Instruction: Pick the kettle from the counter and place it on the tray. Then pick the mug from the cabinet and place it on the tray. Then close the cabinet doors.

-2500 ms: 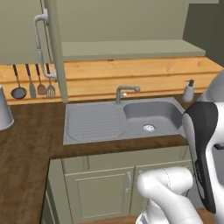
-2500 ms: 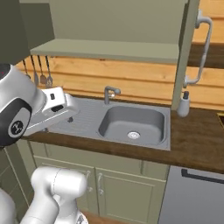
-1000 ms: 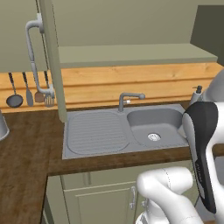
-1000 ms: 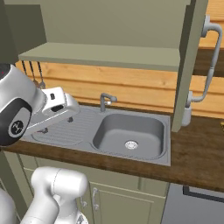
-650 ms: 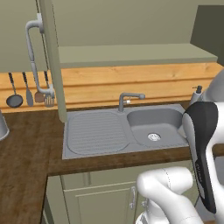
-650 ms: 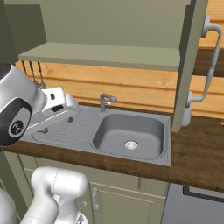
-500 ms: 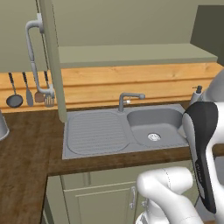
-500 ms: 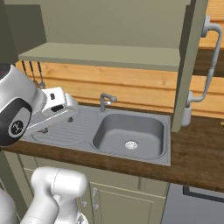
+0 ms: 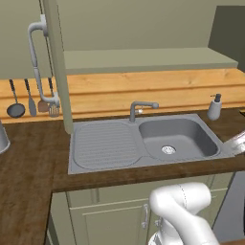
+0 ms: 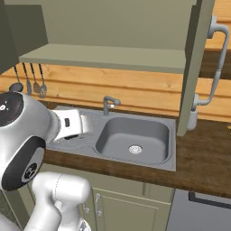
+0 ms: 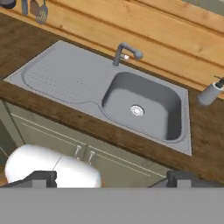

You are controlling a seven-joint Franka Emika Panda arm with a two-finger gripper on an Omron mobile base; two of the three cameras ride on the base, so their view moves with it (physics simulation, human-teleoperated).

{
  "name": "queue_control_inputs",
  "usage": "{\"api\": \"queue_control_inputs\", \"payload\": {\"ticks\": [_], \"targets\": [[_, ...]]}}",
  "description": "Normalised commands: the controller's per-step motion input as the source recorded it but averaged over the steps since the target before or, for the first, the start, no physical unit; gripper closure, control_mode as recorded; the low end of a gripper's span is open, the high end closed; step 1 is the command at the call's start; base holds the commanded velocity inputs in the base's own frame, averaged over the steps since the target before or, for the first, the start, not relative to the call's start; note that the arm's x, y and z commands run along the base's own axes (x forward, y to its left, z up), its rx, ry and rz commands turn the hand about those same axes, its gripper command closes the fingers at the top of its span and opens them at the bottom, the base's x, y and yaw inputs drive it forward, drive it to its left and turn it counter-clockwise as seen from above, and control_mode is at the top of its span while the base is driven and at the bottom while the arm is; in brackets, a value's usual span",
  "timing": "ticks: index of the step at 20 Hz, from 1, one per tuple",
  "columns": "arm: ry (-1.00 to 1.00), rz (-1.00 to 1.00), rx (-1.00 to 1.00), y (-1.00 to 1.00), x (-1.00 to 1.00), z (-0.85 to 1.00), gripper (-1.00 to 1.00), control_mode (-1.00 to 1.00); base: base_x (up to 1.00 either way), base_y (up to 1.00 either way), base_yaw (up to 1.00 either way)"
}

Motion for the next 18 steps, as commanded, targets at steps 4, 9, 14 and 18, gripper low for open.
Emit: {"api": "queue_control_inputs", "payload": {"ticks": [4, 9, 14, 18], "targets": [[-0.27, -0.17, 0.27, -0.53, -0.33, 0.0, -1.0, -1.0, 0.0, 0.0, 0.0], [-0.28, -0.11, 0.19, -0.12, -0.01, 0.14, -1.0, -1.0, 0.0, 0.0, 0.0], [-0.26, -0.13, 0.15, -0.08, 0.0, 0.36, -1.0, -1.0, 0.0, 0.0, 0.0], [-0.25, -0.08, 0.25, -0.32, 0.0, 0.15, -1.0, -1.0, 0.0, 0.0, 0.0]]}}
